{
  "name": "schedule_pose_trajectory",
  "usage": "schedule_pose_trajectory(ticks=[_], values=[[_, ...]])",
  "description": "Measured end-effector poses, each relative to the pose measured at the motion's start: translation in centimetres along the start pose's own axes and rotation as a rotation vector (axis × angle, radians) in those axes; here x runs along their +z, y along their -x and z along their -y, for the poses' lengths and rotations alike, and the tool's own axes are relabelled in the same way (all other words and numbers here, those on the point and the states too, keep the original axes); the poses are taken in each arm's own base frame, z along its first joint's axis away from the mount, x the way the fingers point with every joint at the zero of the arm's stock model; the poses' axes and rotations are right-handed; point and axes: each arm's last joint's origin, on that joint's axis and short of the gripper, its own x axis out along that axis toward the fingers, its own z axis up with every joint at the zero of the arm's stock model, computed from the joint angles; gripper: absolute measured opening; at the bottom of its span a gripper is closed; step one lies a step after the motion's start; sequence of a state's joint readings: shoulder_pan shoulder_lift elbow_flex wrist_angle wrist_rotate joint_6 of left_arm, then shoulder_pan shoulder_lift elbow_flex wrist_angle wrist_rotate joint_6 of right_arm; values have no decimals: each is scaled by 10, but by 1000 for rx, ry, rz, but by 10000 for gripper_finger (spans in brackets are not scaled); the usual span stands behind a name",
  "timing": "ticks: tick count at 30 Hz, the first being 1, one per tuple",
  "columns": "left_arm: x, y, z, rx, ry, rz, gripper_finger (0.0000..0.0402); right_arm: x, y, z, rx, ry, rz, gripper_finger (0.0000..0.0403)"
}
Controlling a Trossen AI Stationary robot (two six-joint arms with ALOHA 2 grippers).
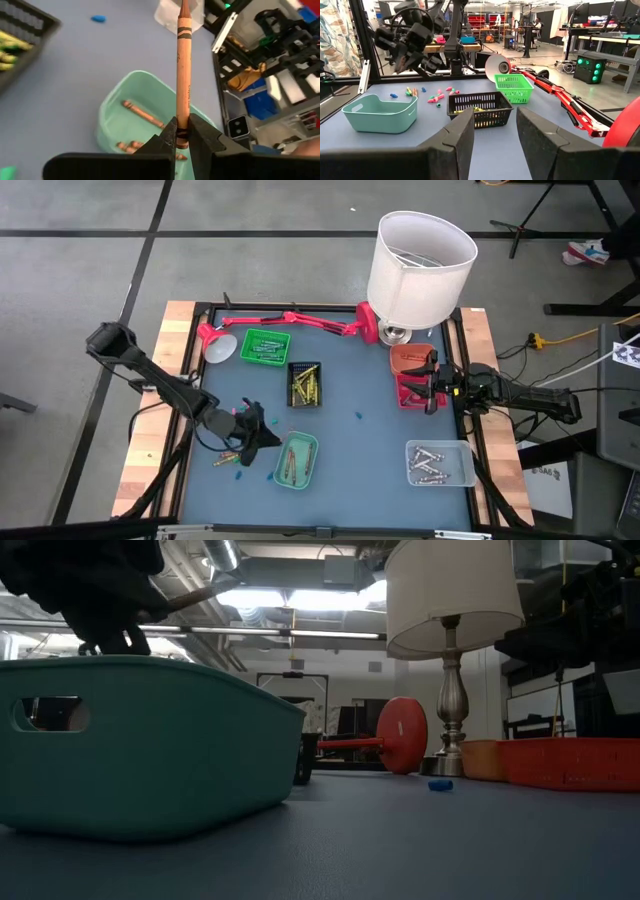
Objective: Sort crayons
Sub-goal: Put the brown crayon into the light green bin
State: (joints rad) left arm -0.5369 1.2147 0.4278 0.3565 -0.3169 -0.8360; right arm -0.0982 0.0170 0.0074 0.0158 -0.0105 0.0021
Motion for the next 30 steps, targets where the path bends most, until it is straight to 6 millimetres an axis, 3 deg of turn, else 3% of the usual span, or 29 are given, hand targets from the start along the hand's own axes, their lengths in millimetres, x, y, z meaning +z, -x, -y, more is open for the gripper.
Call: schedule_pose_trajectory(ticks=[8, 16, 30], values=[[-24, -25, 2, -35, 26, -18, 17, 0, 0, 0, 0, 0, 0, 147], [-48, -38, -4, 7, 82, -90, 17, 0, 0, 0, 0, 0, -1, 147], [-53, -41, -8, 39, 99, -96, 29, 0, 0, 0, 0, 0, -1, 147]])
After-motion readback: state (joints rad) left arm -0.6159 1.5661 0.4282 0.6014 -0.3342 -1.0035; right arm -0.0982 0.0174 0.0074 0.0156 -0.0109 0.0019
